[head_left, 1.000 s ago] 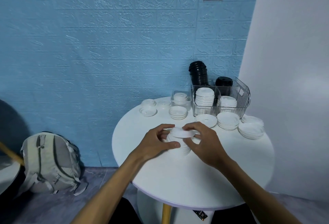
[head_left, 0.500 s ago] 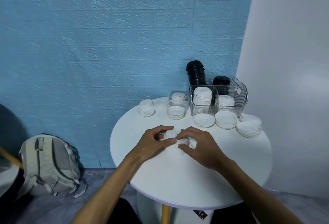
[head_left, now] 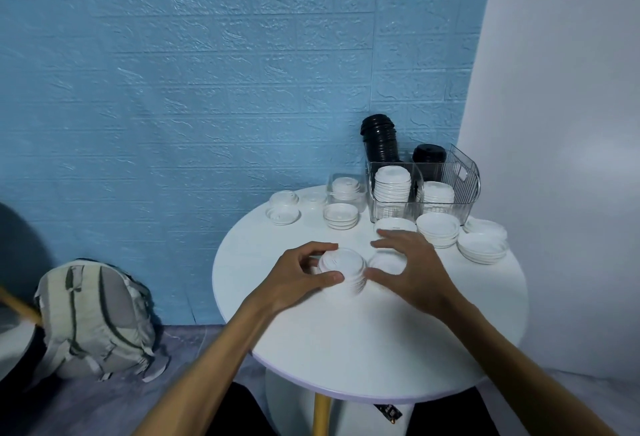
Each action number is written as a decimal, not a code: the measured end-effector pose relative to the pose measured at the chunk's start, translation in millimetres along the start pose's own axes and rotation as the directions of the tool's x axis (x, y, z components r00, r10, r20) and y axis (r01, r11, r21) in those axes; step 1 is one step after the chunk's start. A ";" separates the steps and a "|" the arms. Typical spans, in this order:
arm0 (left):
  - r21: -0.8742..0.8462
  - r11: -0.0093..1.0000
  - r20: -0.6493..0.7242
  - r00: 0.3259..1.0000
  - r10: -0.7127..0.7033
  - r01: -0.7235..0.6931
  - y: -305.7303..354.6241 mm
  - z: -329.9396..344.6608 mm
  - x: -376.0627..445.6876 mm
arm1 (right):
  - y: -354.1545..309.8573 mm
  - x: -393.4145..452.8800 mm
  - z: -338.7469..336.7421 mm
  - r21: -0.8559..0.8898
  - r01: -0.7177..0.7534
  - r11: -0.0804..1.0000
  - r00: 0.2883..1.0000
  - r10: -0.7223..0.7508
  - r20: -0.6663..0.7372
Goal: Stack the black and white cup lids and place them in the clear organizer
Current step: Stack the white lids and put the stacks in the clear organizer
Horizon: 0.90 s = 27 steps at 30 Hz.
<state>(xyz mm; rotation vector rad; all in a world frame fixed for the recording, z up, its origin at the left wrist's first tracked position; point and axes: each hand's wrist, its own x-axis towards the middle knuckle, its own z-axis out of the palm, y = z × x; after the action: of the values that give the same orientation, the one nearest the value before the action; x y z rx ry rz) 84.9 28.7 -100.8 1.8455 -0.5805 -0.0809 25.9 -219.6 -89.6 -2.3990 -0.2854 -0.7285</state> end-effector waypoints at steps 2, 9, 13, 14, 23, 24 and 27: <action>0.004 1.000 -0.003 1.000 -0.006 0.006 -0.6 0.6 0.0 | 4.7 -1.2 -6.0 -0.167 -0.120 0.979 0.982 0.141 0.123; -0.007 1.000 -0.003 1.000 -0.003 0.003 0.7 1.3 -1.6 | -0.9 8.3 -21.8 -0.236 -0.213 0.948 0.891 0.287 0.352; -0.007 1.000 -0.006 1.000 0.002 -0.002 2.5 1.3 -1.0 | -5.6 15.6 -29.3 -0.222 -0.232 0.947 0.904 0.294 0.311; -0.005 1.000 -0.006 1.000 0.003 -0.003 2.2 1.4 -0.8 | -6.1 16.8 -31.0 -0.213 -0.235 0.948 0.909 0.292 0.298; -0.024 1.000 0.000 1.000 -0.008 0.008 3.1 1.9 -1.3 | -9.5 19.1 -31.8 -0.080 -0.245 0.966 0.945 0.256 0.201; -0.024 1.000 0.003 1.000 -0.009 0.010 3.3 1.8 -1.5 | -8.6 19.1 -30.3 -0.084 -0.240 0.967 0.947 0.252 0.198; -0.023 1.000 0.002 1.000 -0.010 0.010 3.3 1.6 -1.8 | -5.5 19.5 -28.0 -0.090 -0.246 0.965 0.947 0.259 0.188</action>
<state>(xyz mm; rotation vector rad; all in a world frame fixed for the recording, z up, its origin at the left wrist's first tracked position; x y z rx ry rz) 81.6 27.3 -98.7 1.8261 -0.5688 -0.0957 27.9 -231.8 -57.3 -2.5126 -0.0308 -0.3868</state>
